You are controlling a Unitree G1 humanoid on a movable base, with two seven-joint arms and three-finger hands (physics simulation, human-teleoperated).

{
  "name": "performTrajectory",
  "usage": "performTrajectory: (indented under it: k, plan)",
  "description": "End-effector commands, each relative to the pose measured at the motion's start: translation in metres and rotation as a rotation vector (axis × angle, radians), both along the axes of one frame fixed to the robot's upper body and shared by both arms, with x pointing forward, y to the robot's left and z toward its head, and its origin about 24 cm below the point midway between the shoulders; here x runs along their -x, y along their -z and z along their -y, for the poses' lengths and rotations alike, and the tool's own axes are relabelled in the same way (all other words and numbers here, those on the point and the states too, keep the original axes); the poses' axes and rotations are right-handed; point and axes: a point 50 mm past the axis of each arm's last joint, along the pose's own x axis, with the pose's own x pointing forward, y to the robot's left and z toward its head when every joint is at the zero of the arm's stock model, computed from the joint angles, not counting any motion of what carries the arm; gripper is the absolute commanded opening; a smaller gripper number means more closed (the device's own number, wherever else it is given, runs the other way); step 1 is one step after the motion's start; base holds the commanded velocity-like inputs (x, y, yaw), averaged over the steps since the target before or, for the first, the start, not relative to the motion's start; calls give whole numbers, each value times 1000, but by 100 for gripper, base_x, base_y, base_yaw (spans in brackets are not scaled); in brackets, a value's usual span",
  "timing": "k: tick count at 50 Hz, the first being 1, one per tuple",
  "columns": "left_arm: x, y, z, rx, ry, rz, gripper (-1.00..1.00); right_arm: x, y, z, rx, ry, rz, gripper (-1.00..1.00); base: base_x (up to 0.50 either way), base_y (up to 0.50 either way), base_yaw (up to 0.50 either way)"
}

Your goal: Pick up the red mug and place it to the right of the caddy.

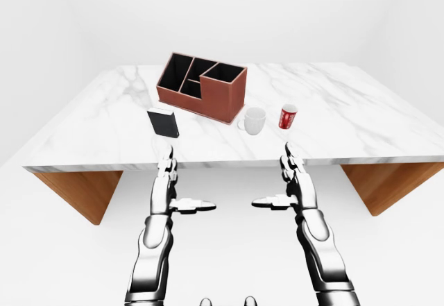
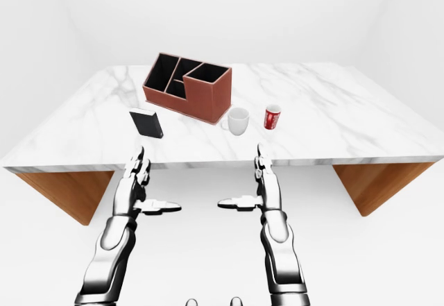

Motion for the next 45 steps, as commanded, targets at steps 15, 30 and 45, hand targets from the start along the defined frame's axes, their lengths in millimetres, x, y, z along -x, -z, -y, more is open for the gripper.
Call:
performTrajectory:
  k: [15,30,45]
  plan:
    - [32,-45,2,-47,32,152,100,21,-27,8,1,-14,71,95,0,0,0]
    - [61,-82,10,-82,60,299,100,42,-61,14,4,-5,216,95,0,0,0]
    - [77,-103,5,-74,65,389,100,69,-97,20,8,4,370,95,0,0,0]
